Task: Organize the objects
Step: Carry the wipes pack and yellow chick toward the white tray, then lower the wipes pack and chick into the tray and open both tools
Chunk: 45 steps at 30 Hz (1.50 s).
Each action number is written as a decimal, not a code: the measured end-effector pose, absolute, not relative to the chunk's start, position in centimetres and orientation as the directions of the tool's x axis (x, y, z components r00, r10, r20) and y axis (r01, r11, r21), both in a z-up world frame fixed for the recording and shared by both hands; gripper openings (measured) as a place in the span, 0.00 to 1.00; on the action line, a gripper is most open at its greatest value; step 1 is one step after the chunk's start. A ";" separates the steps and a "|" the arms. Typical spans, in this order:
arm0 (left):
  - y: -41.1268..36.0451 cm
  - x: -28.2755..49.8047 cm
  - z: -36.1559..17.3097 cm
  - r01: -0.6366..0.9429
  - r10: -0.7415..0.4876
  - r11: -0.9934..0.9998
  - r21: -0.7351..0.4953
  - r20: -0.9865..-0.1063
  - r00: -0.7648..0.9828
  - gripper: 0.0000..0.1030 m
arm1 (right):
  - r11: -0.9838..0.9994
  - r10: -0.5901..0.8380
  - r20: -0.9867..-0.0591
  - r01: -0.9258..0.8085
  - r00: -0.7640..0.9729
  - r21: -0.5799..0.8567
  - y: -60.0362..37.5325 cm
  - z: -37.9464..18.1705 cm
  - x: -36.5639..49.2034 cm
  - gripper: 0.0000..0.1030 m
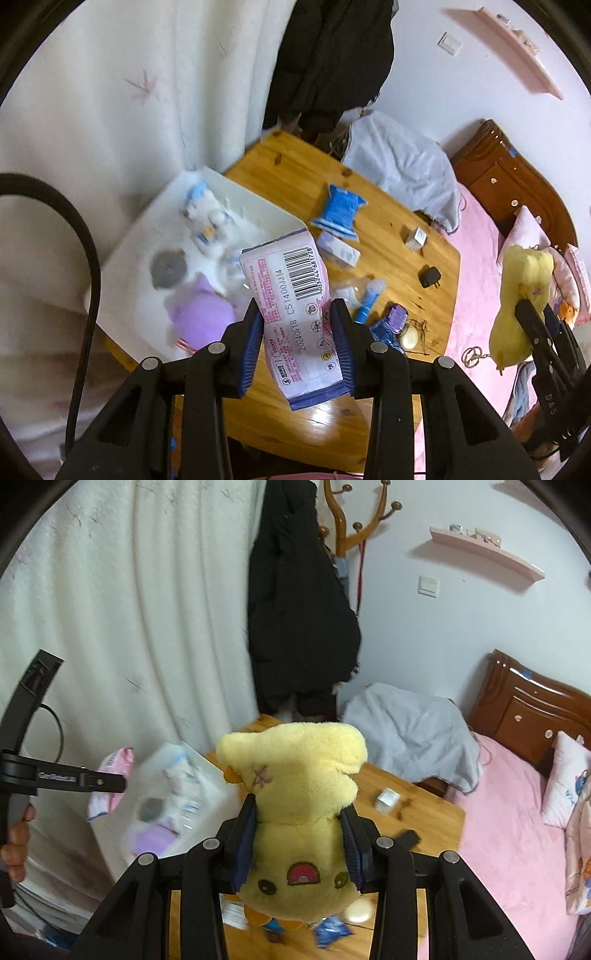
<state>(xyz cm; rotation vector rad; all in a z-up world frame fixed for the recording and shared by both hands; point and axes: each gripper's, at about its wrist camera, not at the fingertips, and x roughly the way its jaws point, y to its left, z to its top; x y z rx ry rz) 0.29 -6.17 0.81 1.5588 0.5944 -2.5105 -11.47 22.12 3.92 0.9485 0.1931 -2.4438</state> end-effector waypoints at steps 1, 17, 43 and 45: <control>-7.4 0.4 1.2 0.298 0.097 -0.919 -0.260 -0.879 -0.467 0.38 | -0.855 -0.422 -0.665 0.515 -0.616 0.065 21.1 4.1 -11.2 0.40; -19.9 -1.0 -3.1 0.176 0.094 -0.969 -0.176 -0.913 -0.397 0.38 | -0.824 -0.481 -0.767 0.519 -0.425 0.229 2.2 -1.1 -12.5 0.41; -21.9 0.2 -13.1 0.104 0.187 -0.974 -0.200 -0.975 -0.118 0.72 | -0.861 -0.400 -0.870 0.443 -0.288 0.250 -6.8 -9.5 -14.6 0.67; -22.1 0.4 -12.9 0.104 0.187 -0.974 -0.199 -0.975 -0.116 0.73 | -0.862 -0.399 -0.866 0.444 -0.302 0.243 -6.6 -9.2 -14.2 0.67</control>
